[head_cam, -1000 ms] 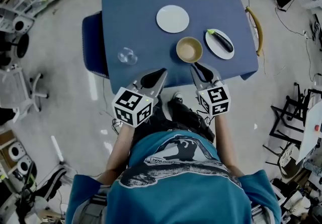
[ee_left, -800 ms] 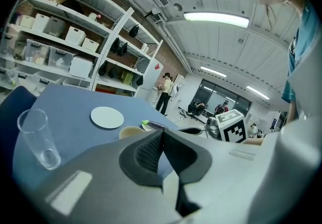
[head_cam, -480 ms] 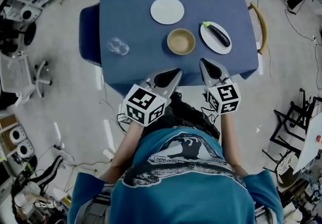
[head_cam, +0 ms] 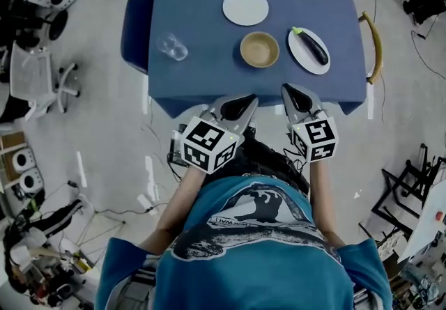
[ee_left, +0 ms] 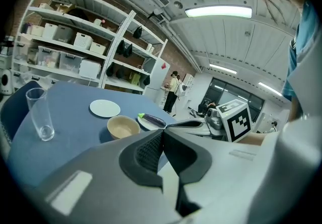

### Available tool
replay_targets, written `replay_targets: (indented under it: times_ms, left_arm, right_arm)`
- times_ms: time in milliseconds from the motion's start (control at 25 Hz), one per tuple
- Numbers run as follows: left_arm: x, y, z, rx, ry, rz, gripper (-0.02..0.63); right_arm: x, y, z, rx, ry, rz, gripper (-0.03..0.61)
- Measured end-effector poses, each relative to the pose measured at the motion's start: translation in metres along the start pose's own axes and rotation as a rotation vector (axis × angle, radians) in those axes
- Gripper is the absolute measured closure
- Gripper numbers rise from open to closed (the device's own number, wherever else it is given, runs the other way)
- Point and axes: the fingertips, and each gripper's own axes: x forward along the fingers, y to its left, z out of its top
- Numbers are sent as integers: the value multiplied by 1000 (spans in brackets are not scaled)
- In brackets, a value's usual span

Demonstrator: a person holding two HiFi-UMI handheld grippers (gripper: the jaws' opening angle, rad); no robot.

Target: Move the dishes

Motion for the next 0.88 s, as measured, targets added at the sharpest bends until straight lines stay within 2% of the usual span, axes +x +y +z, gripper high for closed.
replay_targets:
  times_ms: [200, 880]
  left_arm:
    - [-6, -4, -2, 12, -9, 19, 600]
    - [-11, -2, 6, 39, -30, 32, 600]
  right_arm:
    - [0, 9, 0, -17, -4, 31, 577]
    - [4, 12, 13, 38, -47, 70, 577]
